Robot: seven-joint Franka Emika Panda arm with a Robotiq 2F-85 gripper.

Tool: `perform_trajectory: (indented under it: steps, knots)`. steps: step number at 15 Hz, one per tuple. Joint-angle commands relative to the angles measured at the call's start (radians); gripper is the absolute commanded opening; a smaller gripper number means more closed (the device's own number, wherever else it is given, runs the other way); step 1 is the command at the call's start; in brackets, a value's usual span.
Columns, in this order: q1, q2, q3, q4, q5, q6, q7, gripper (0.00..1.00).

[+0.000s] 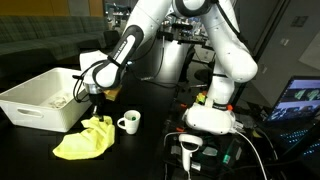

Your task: Put the towels into the basket and the marker and tape into the mug

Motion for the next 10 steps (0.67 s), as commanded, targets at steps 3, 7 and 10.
perform_trajectory:
  steps: [3, 7, 10]
  knots:
    - [0.052, -0.048, -0.088, -0.021, -0.027, -0.027, 0.167, 0.02]
    - [0.061, -0.075, -0.179, -0.037, -0.023, -0.034, 0.335, 0.02]
    - [0.043, -0.111, -0.235, -0.066, -0.013, -0.05, 0.43, 0.02]
